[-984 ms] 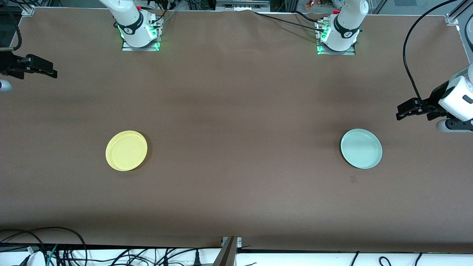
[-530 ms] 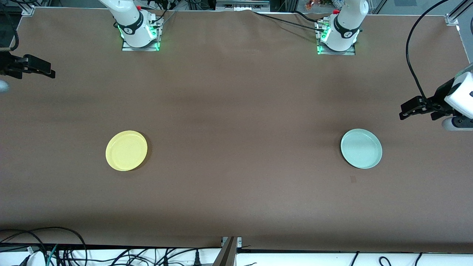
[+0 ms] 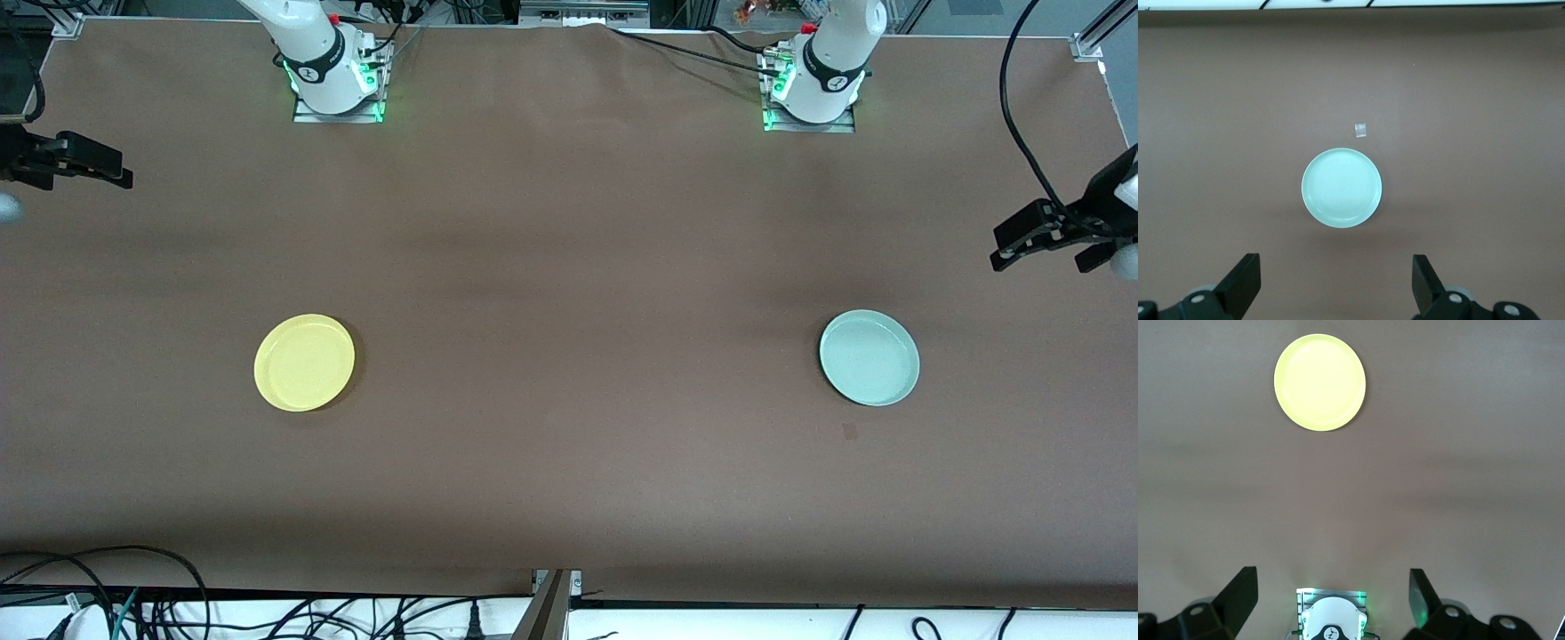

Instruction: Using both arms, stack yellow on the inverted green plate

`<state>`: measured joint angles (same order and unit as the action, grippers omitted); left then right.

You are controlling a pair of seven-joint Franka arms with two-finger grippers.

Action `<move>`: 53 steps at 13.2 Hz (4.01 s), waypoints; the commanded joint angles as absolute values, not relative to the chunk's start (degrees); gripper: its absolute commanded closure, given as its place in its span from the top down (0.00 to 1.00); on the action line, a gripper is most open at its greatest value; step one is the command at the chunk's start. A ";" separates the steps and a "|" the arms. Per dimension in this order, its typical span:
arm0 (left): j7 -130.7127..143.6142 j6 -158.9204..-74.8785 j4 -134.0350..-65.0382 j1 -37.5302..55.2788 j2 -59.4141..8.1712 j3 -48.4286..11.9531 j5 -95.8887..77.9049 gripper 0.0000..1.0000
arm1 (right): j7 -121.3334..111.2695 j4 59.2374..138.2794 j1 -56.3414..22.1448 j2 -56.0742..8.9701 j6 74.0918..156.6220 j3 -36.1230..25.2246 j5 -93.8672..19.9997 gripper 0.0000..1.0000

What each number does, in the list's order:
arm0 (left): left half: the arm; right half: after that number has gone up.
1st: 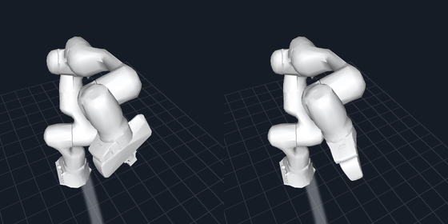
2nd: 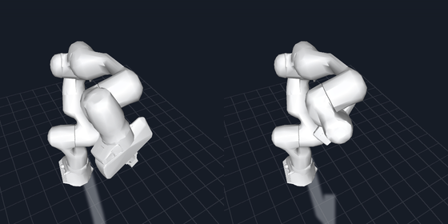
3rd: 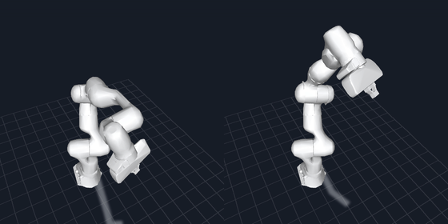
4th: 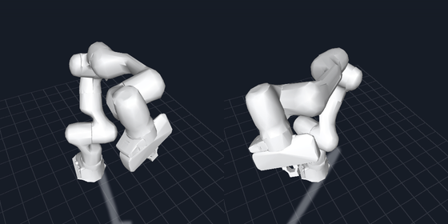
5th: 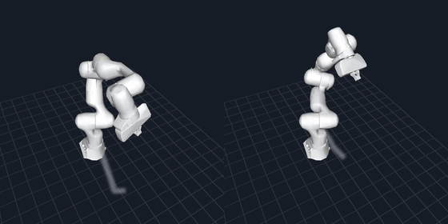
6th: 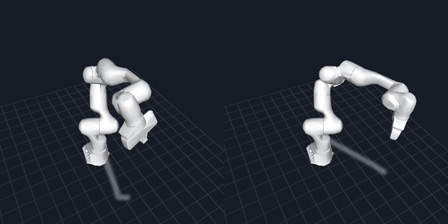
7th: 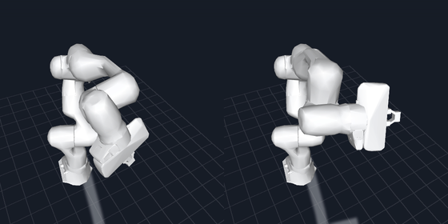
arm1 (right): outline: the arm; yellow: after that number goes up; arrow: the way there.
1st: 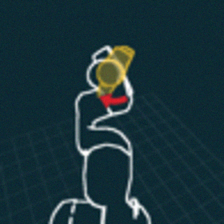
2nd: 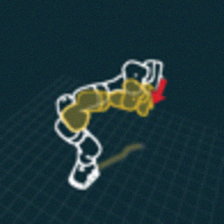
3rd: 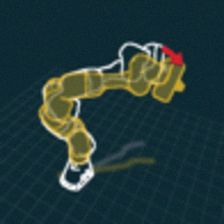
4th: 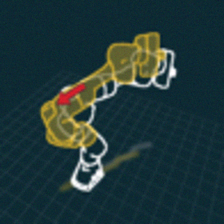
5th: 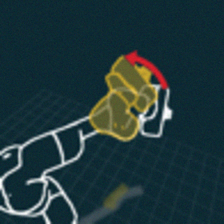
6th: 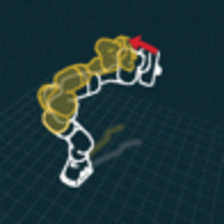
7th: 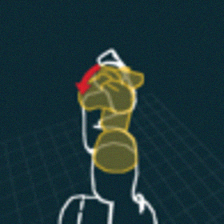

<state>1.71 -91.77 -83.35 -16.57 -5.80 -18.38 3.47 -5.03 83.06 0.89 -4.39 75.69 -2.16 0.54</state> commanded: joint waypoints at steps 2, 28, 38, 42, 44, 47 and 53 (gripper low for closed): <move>1.14 -88.59 -84.19 -17.05 -6.58 -18.90 4.83 1.00 | -5.45 82.53 0.79 -4.48 75.59 -1.93 0.79 1.00; 1.23 -142.56 -115.40 -29.18 -30.93 -18.11 20.39 1.00 | -6.95 81.30 1.84 -10.98 76.02 -2.81 1.49 1.00; 0.53 -141.51 -114.97 -29.00 -31.91 -18.19 20.48 0.00 | -7.47 85.59 4.57 -26.26 92.51 -2.99 1.58 1.00; 0.62 -134.24 -112.25 -26.56 -28.83 -19.42 20.48 0.00 | -7.38 94.02 4.57 -27.07 105.61 -2.90 0.79 1.00; 1.14 -123.02 -105.33 -23.66 -28.74 -21.35 20.30 0.00 | -7.21 97.63 4.40 -27.16 110.72 -2.73 0.53 1.00; 1.58 -105.08 -92.06 -15.15 -29.79 -21.97 20.21 0.00 | -7.38 105.36 4.48 -27.51 123.10 -2.64 -1.13 1.00; 20.52 -94.31 -84.47 0.50 -30.06 -21.53 20.48 0.00 | -9.58 107.93 4.57 -30.76 128.40 -2.55 -8.96 1.00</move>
<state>14.04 -97.20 -87.33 -4.10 -28.83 -22.46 19.00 -7.86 107.32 4.26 -30.24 126.51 -2.86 -6.93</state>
